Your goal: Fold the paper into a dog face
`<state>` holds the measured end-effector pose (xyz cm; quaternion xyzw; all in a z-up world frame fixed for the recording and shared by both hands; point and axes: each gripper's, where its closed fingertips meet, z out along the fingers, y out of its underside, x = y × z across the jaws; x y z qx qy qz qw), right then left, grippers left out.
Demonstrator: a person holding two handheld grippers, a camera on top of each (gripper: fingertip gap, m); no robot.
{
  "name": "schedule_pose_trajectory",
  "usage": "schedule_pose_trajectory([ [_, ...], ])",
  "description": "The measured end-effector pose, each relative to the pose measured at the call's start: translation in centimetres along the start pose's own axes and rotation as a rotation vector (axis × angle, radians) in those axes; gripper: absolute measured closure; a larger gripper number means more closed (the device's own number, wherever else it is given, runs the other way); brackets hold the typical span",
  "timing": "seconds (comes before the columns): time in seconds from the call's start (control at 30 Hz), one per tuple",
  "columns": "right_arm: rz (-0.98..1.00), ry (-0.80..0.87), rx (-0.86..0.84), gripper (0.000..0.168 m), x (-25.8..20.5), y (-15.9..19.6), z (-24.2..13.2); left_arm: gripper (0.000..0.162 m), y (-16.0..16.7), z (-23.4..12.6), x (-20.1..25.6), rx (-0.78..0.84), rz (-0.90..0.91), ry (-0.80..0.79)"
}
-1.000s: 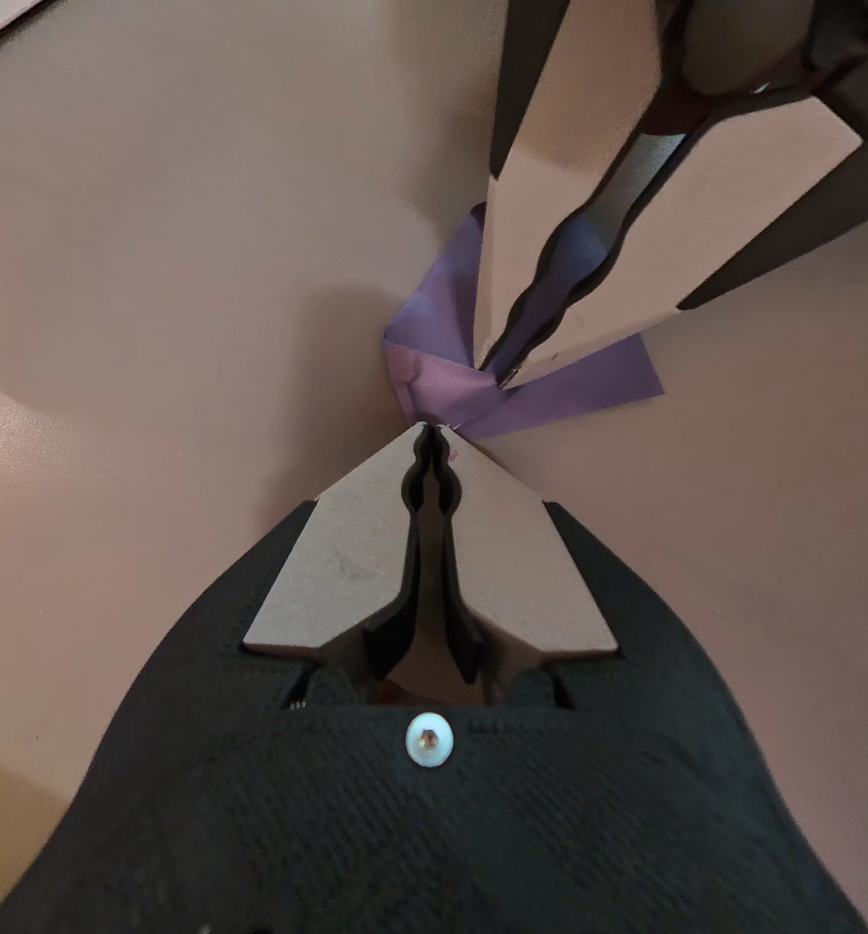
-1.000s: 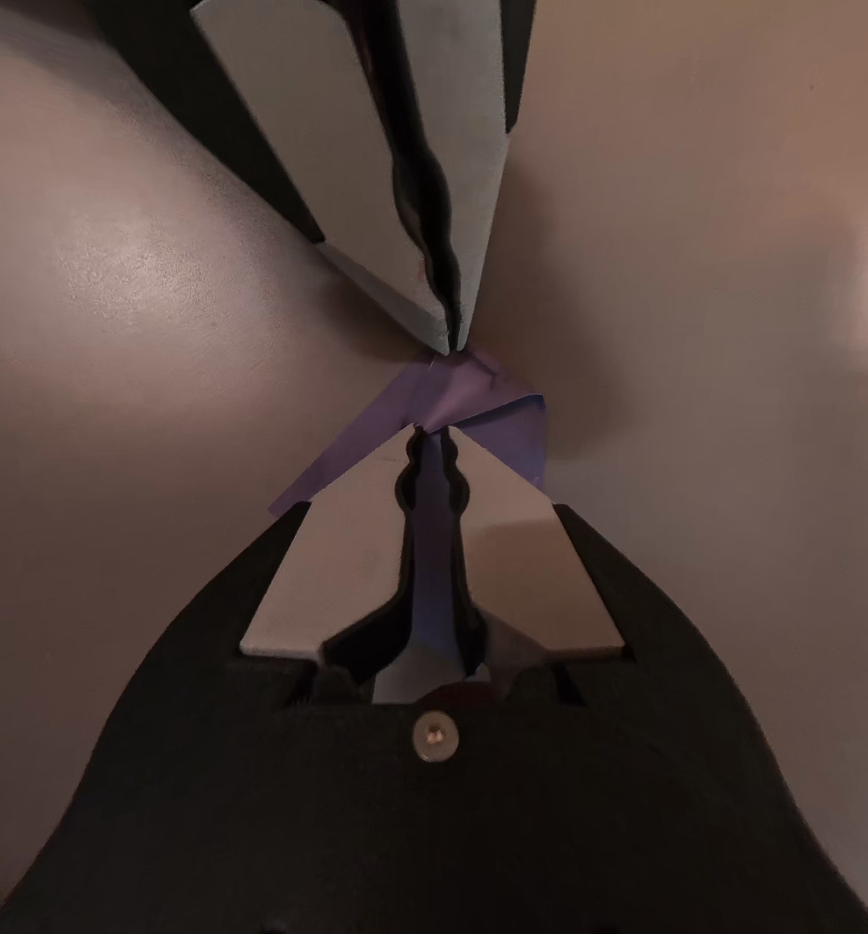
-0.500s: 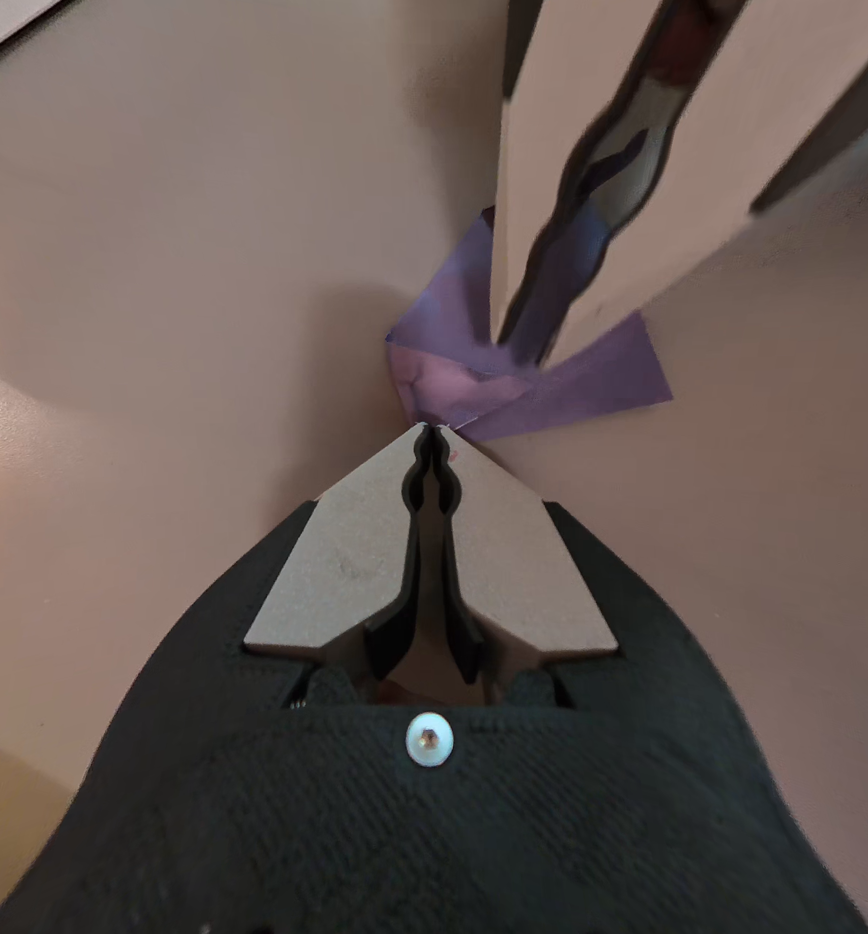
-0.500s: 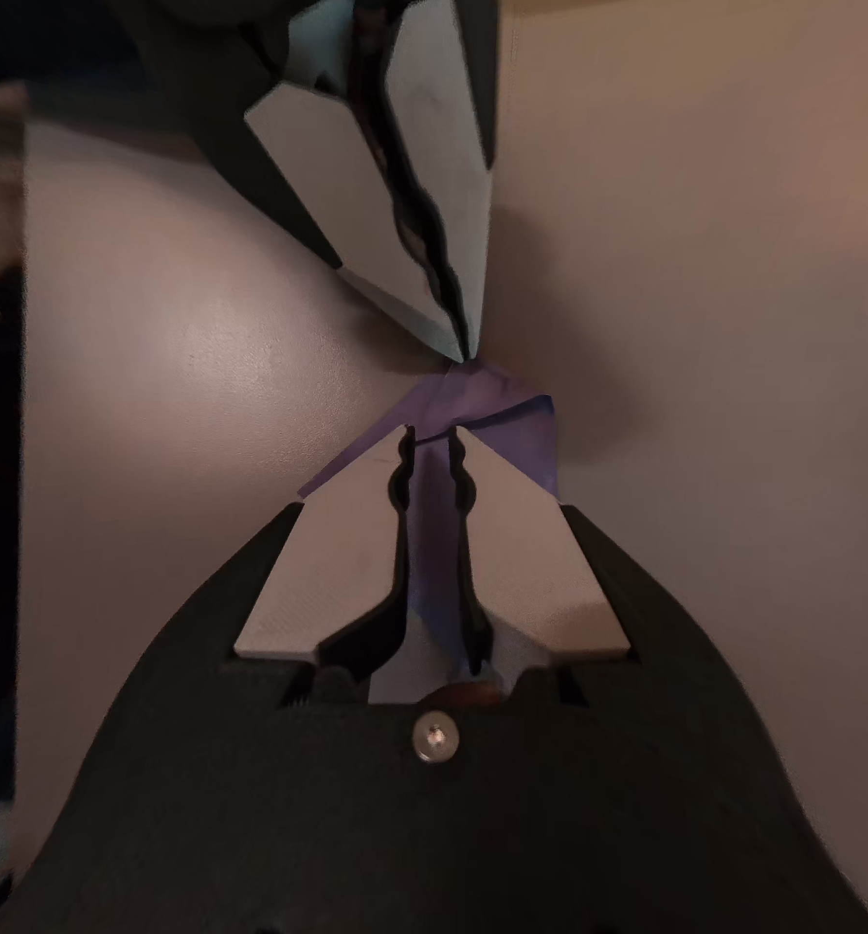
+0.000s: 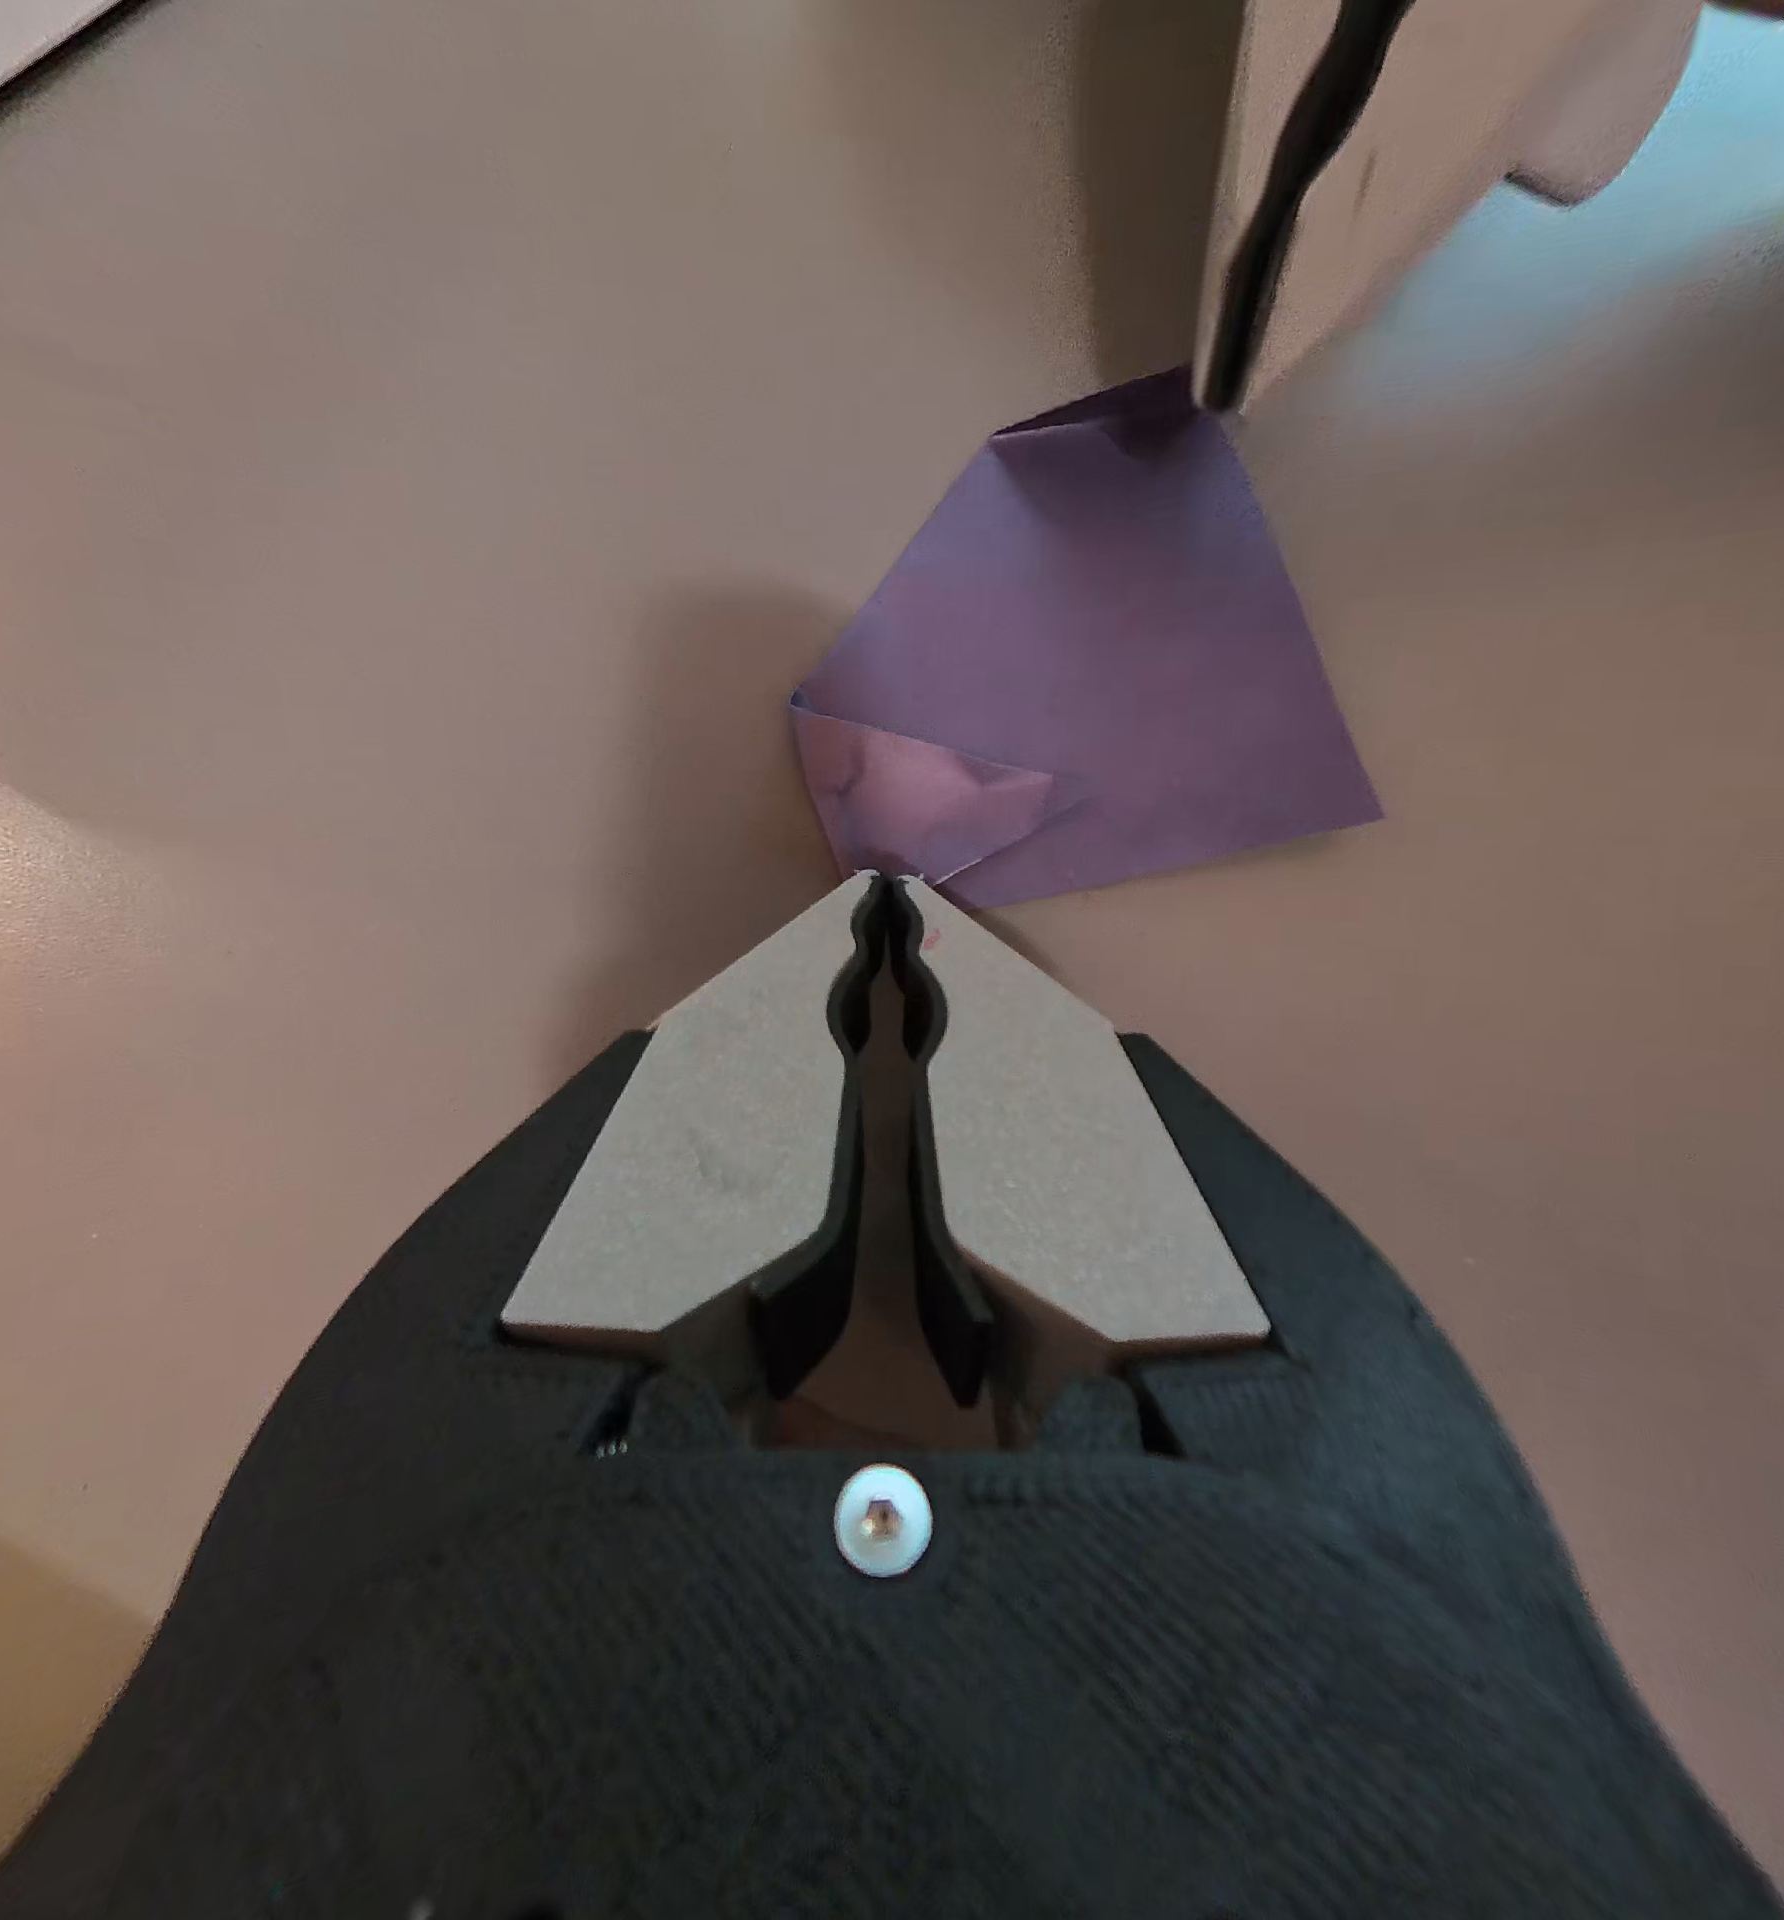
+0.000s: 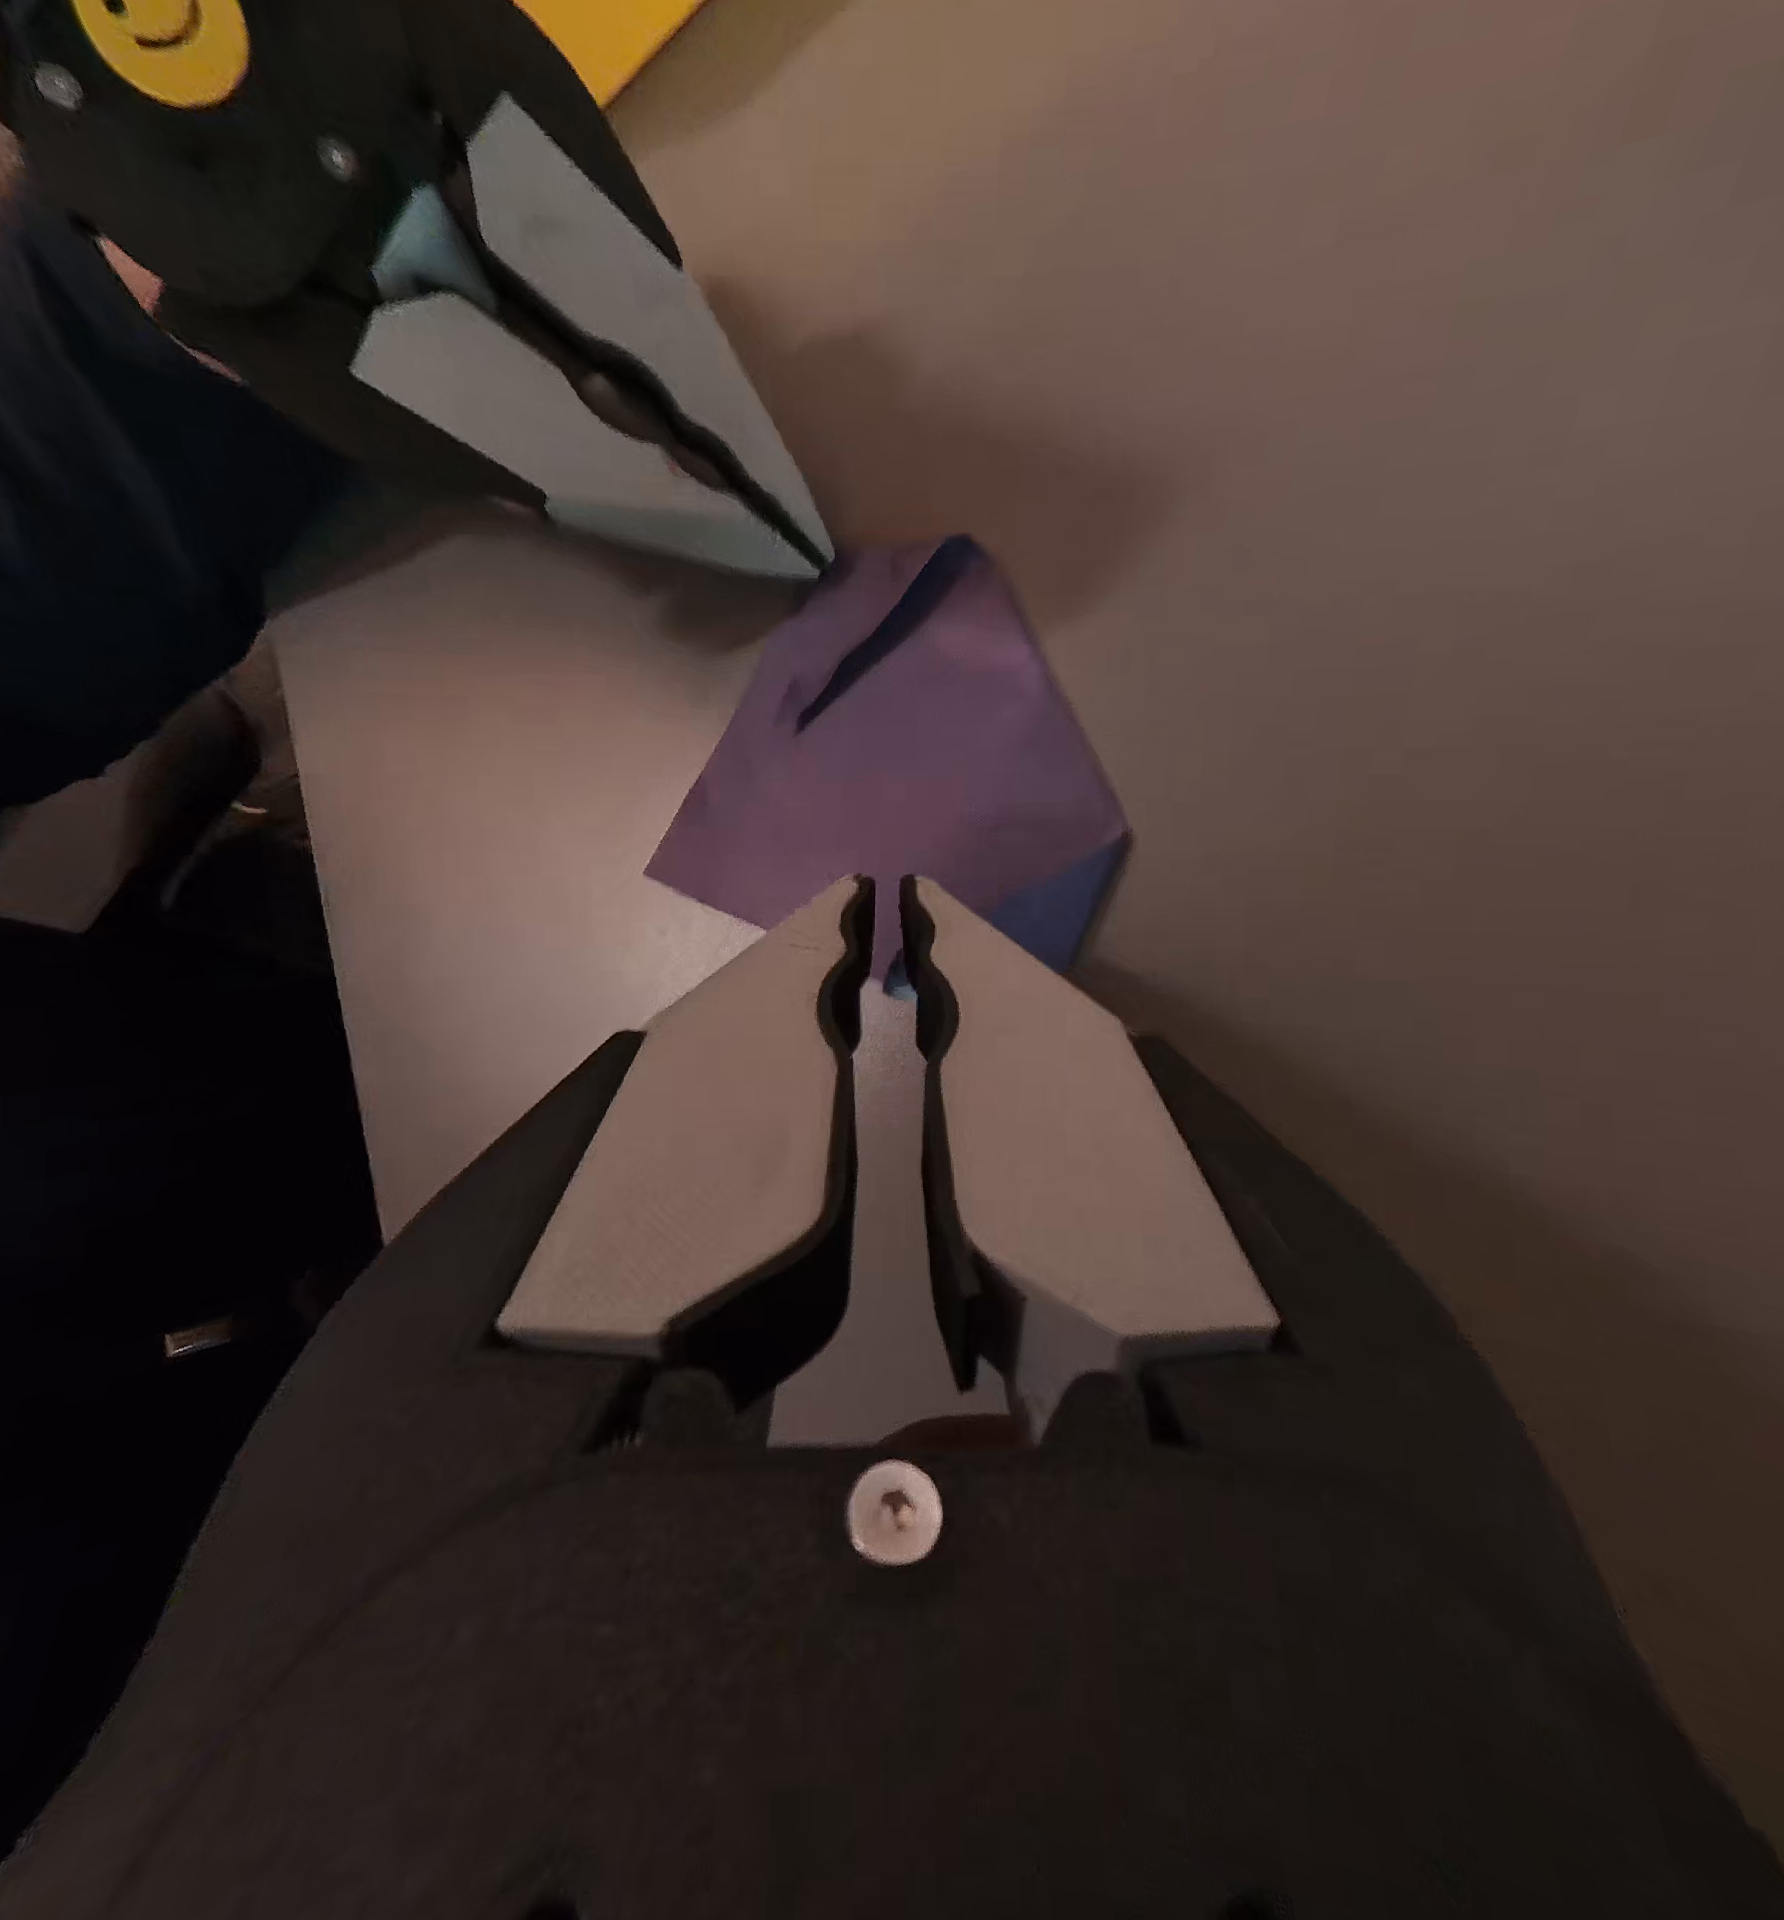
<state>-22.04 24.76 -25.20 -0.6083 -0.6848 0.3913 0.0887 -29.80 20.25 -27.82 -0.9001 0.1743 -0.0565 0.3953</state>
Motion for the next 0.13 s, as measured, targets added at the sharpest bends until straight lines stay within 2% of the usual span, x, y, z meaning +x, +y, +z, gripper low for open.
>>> schedule_pose_trajectory([
  [0.13, 0.119, -0.061, -0.049, 0.168, 0.3, 1.6, 1.8, 0.162, 0.0, 0.0, 0.0, 0.0, 0.0, -0.012],
])
